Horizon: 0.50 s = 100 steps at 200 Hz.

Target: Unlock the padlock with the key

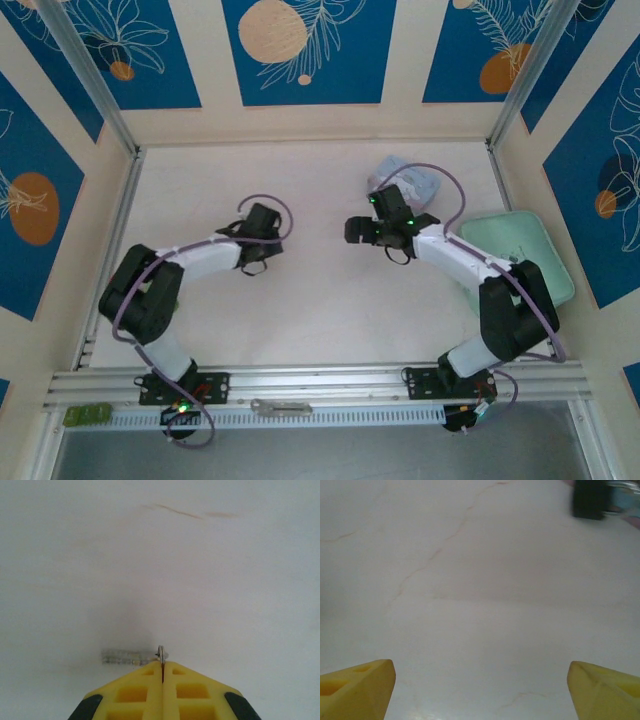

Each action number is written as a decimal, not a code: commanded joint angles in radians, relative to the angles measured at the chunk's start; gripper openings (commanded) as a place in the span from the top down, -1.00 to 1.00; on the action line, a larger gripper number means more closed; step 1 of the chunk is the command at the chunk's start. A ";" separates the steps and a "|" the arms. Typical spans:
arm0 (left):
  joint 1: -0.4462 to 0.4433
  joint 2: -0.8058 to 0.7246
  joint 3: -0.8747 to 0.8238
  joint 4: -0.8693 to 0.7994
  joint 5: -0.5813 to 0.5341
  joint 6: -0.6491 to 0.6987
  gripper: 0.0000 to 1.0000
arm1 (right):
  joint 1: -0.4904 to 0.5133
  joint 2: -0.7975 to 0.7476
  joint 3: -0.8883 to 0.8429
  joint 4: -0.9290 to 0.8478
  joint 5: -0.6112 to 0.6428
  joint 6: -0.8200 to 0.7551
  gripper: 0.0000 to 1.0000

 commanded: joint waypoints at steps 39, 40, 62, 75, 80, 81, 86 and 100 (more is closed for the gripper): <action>-0.202 0.148 0.162 0.015 0.020 -0.113 0.68 | -0.090 -0.117 -0.095 -0.011 -0.072 0.094 -0.79; -0.204 0.149 0.162 0.017 0.021 -0.114 0.65 | -0.090 -0.118 -0.094 -0.011 -0.073 0.094 -0.79; -0.212 0.142 0.169 0.020 0.033 -0.146 -0.19 | -0.084 -0.113 -0.094 -0.005 -0.124 0.081 -0.77; -0.203 0.090 0.142 0.013 -0.025 -0.156 -0.59 | -0.068 -0.103 -0.091 0.016 -0.178 0.050 -0.69; -0.194 0.065 0.125 0.016 -0.044 -0.156 -0.68 | -0.057 -0.096 -0.087 0.023 -0.192 0.039 -0.68; -0.192 0.059 0.120 0.018 -0.048 -0.155 -0.69 | -0.054 -0.094 -0.086 0.024 -0.195 0.037 -0.68; -0.178 0.030 0.100 0.021 -0.058 -0.155 -0.76 | -0.044 -0.084 -0.079 0.027 -0.208 0.024 -0.65; -0.119 -0.044 0.046 0.039 -0.059 -0.138 -0.78 | -0.004 -0.039 -0.045 0.021 -0.239 -0.012 -0.58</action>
